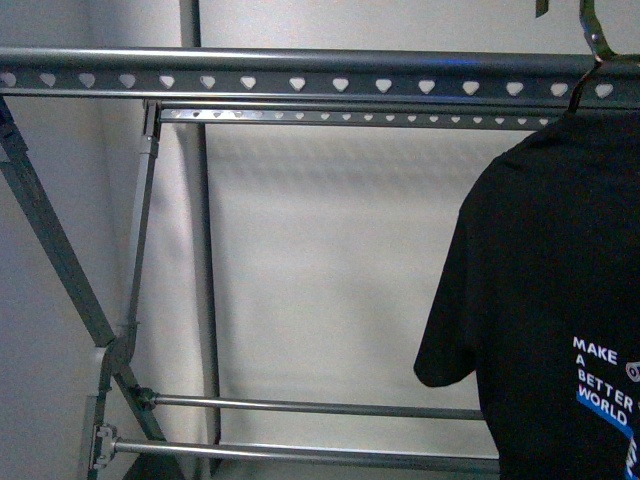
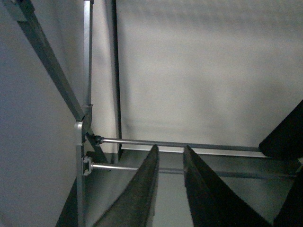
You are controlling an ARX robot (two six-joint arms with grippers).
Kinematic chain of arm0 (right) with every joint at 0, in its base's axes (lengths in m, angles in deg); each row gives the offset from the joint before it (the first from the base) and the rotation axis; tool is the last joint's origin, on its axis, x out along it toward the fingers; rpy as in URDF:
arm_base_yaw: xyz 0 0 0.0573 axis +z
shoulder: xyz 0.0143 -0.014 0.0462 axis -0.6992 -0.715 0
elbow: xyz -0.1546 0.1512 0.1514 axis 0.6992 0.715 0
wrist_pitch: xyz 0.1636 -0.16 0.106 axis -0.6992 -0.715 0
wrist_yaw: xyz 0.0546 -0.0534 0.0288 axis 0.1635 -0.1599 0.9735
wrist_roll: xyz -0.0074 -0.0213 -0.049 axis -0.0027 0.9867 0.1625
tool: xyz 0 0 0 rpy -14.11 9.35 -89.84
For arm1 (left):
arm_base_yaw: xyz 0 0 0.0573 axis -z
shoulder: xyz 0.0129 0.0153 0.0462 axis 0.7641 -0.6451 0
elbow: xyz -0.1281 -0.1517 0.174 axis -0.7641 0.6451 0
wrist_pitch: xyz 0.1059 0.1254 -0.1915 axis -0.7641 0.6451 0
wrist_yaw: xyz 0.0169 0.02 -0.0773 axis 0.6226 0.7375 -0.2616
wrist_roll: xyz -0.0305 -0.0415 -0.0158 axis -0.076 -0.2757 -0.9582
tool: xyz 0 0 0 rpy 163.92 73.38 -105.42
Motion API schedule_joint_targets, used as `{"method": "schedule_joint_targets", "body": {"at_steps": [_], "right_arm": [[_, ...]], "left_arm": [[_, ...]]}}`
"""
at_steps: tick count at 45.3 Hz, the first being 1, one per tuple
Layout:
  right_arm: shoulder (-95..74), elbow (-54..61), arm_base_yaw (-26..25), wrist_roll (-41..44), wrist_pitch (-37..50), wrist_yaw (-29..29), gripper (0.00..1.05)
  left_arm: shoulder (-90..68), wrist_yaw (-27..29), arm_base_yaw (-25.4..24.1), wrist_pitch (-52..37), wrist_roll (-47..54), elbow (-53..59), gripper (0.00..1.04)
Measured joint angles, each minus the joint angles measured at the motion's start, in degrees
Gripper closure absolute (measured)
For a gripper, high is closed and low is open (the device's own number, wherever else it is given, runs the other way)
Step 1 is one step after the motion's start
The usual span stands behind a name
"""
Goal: Hang clothes on hanger
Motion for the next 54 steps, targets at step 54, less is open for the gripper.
{"method": "schedule_joint_targets", "body": {"at_steps": [54], "right_arm": [[-19.89,-23.82,4.92,-26.99,1.95,-12.96,1.01]], "left_arm": [[30.56,-3.76,-3.52,0.98,0.39,29.75,1.01]]}}
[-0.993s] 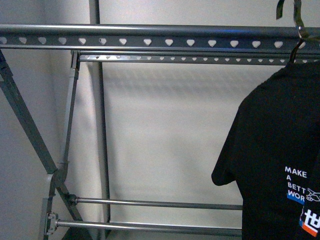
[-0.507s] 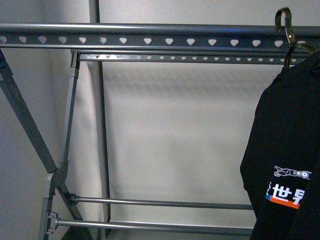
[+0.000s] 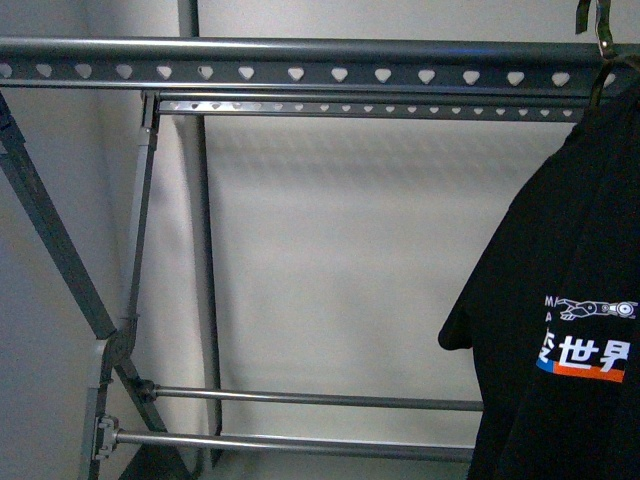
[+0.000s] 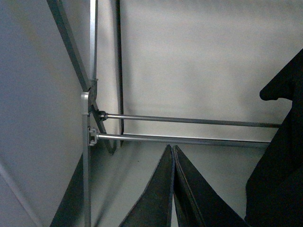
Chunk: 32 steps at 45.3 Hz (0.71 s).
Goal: Hang clothes on hanger
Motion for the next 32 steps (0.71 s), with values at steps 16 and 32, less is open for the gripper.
{"method": "schedule_joint_targets", "body": {"at_steps": [16,32], "right_arm": [[-4.94,1.73,2.84,-0.63,4.79,-3.78,1.01],[27.78,43.67,5.62,18.05,40.94,-17.79,0.37]], "left_arm": [[7.19,0.02,0.0,3.23,0.02,2.84,1.01],[17.2,-0.09,0.0,12.79,0.02,2.84,1.01]]}}
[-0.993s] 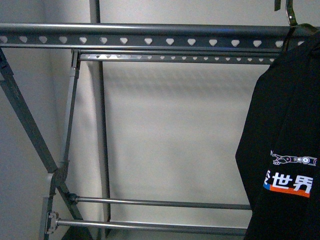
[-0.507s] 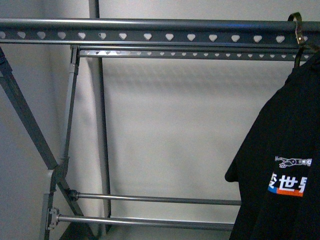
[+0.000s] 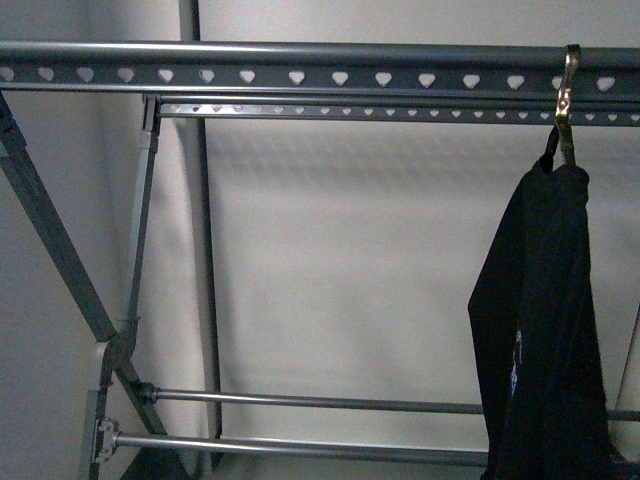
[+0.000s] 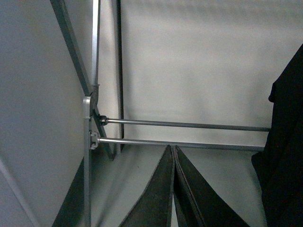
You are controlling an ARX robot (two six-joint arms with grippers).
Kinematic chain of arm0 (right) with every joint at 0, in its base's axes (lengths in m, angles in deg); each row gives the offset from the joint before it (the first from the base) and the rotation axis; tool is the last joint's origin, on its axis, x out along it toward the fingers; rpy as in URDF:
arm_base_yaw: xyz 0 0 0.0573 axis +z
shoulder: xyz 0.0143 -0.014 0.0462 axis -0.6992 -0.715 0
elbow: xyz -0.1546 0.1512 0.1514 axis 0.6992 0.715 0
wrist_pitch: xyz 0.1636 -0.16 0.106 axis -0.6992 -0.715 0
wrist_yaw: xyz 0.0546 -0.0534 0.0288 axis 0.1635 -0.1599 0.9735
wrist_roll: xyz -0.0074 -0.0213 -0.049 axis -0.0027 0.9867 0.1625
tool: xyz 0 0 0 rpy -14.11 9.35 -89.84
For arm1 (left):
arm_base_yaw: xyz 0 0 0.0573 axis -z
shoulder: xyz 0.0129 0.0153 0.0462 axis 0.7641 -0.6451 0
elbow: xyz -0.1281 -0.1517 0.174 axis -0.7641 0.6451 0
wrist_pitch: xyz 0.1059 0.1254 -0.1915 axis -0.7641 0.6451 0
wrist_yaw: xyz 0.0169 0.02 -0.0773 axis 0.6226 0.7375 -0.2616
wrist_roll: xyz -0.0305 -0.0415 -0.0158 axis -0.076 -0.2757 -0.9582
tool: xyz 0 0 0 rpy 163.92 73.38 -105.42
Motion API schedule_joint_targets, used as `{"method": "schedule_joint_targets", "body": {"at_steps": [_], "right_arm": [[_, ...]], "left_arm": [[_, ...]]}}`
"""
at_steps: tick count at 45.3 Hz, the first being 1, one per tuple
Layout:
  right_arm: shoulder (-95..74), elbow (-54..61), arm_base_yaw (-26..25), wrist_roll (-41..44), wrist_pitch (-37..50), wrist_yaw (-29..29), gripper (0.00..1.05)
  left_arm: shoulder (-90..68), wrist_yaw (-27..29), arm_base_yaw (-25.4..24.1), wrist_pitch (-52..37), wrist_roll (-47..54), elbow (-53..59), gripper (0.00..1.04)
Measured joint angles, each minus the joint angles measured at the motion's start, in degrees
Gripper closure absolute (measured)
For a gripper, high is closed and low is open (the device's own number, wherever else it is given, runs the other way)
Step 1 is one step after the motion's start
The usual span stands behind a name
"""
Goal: Hang clothes on hanger
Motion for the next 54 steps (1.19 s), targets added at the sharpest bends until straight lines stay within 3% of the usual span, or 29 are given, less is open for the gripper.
{"method": "schedule_joint_targets", "body": {"at_steps": [2,3,5,9,15,19,52,54], "right_arm": [[9.38,7.45,-0.13,3.37,-0.37,-1.22,0.26],[13.64,10.25,0.68,5.51,-2.8,-3.37,0.26],[25.51,16.87,3.78,11.85,-14.58,-10.47,0.37],[47.36,29.88,5.73,17.9,-31.06,-11.52,0.56],[61.72,38.45,5.75,20.0,-32.46,-12.35,0.83],[63.1,39.58,5.75,20.59,-32.26,-12.33,1.03],[67.21,44.19,5.75,20.76,-31.56,-12.31,1.02],[67.21,44.19,5.75,20.85,-31.56,-12.31,0.96]], "left_arm": [[0.98,0.0,0.0,0.94,0.0,0.0,1.01],[1.53,0.0,0.0,1.51,0.0,0.0,1.01],[2.58,0.0,0.0,2.54,0.0,0.0,1.01],[4.2,0.02,0.0,4.22,0.0,0.0,1.01],[6.36,-0.02,0.0,6.36,0.0,0.0,1.01],[14.64,0.0,0.0,15.82,0.0,0.0,1.01],[15.98,0.0,0.0,16.35,0.0,0.0,1.01],[15.98,-0.02,0.0,16.35,-0.02,0.0,0.94]]}}
